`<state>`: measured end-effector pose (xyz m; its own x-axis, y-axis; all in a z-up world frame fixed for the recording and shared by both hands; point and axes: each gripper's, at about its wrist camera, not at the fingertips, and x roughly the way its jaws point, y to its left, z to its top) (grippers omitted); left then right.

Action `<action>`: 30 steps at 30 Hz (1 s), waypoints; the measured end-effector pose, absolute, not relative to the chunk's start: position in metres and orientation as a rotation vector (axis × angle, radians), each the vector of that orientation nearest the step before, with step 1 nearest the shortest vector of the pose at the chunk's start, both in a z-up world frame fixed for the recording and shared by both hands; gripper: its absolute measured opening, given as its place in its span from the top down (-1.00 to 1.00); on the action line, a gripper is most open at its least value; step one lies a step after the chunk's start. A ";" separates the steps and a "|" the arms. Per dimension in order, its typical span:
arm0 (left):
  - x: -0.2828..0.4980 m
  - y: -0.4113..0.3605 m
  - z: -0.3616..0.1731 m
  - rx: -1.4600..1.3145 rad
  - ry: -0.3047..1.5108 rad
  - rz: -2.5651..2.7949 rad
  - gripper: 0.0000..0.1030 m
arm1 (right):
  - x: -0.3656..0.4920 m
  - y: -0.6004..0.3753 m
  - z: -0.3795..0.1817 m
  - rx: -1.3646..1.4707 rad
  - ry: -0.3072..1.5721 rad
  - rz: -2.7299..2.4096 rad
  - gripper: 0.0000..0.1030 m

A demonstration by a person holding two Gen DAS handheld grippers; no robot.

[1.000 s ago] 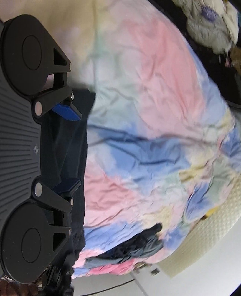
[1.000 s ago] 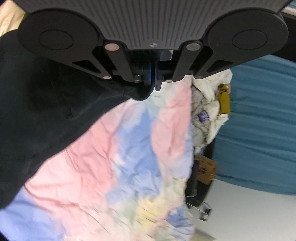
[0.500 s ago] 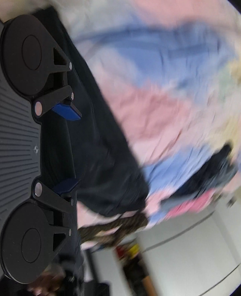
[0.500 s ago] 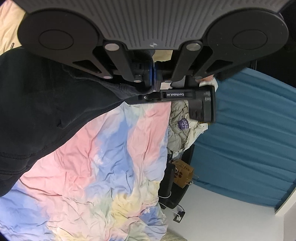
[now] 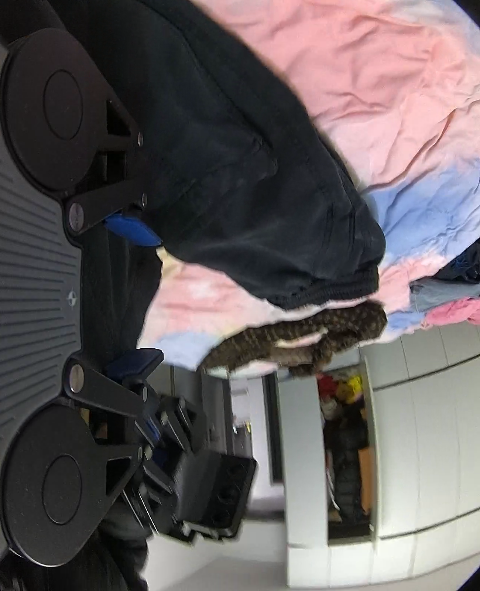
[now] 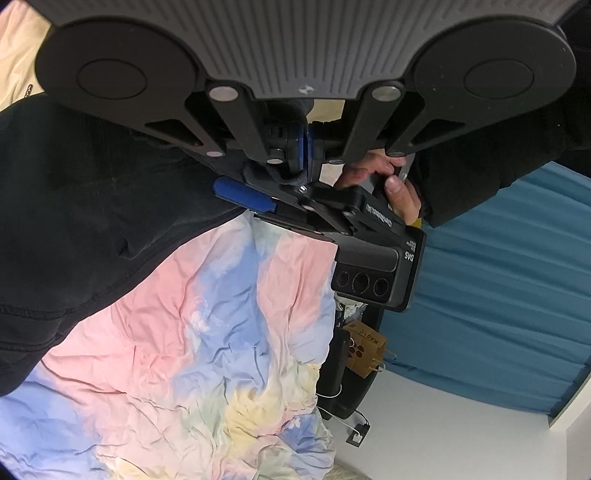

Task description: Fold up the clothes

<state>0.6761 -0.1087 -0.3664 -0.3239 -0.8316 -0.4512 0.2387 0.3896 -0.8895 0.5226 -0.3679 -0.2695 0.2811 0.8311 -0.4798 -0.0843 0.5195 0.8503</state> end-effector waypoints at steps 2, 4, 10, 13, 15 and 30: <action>0.680 -0.106 -0.365 -0.595 1.518 -1.210 -0.34 | 0.522 -0.367 -0.270 0.810 1.123 0.719 0.95; 0.682 -0.106 -0.363 -0.608 1.520 -1.215 -0.48 | 0.522 -0.367 -0.270 0.812 1.125 0.727 0.95; 0.679 -0.095 -0.357 -0.569 1.553 -1.207 -0.54 | 0.522 -0.363 -0.272 0.758 1.160 0.734 0.95; 0.678 -0.079 -0.356 -0.547 1.561 -1.162 -0.54 | 0.524 -0.368 -0.277 0.771 1.164 0.701 0.95; 0.675 -0.068 -0.352 -0.548 1.556 -1.140 -0.55 | 0.528 -0.372 -0.281 0.784 1.157 0.675 0.95; 0.637 -0.054 -0.370 -0.364 1.420 -0.800 -0.55 | 0.595 -0.402 -0.278 0.720 1.010 0.530 0.99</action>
<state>0.6369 -0.0539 -0.3703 -0.0471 -0.6800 -0.7317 0.2728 0.6959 -0.6643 0.5951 -0.4019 -0.2783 0.4418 0.6953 -0.5669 -0.0719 0.6574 0.7501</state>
